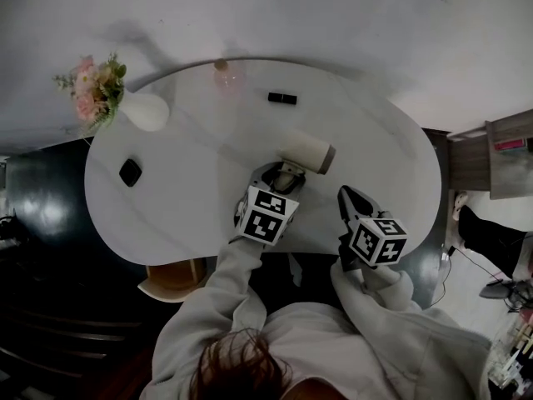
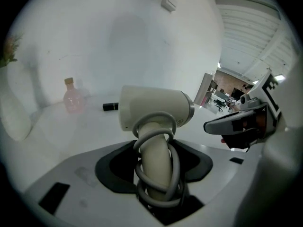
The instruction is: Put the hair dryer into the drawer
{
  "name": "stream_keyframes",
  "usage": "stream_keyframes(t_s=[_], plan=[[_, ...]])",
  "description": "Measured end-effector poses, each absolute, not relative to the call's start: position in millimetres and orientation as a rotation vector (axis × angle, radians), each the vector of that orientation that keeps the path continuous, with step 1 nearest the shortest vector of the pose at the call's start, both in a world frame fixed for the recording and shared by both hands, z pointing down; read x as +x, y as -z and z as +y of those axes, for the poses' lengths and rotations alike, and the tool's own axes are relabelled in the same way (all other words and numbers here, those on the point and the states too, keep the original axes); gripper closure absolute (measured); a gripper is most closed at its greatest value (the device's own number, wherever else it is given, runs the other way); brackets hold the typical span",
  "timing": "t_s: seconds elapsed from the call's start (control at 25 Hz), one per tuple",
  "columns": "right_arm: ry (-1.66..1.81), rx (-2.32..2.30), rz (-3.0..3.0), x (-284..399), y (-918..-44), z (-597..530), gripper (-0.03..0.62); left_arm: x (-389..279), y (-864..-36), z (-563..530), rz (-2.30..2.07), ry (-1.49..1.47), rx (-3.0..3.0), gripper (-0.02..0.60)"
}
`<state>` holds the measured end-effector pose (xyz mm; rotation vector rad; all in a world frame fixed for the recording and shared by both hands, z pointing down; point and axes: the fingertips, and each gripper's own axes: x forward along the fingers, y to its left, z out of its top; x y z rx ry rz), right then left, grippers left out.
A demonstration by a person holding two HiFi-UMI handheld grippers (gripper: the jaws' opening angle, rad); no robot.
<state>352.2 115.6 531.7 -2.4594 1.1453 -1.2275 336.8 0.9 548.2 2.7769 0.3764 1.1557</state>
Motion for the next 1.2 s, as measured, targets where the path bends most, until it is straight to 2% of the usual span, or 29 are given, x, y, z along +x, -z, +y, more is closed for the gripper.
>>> stream_keyframes(t_s=[0.44,1.2], plan=[[1.242,-2.389,1.398,305.9,-521.2,28.5,0.545,263.4,-519.1,-84.4,0.091,-1.029,2.763,0.359],[1.293,-2.139,2.022,182.8,-515.5,-103.6,0.545,72.6,-518.9,-181.7,-0.561,-0.851,2.619,0.362]])
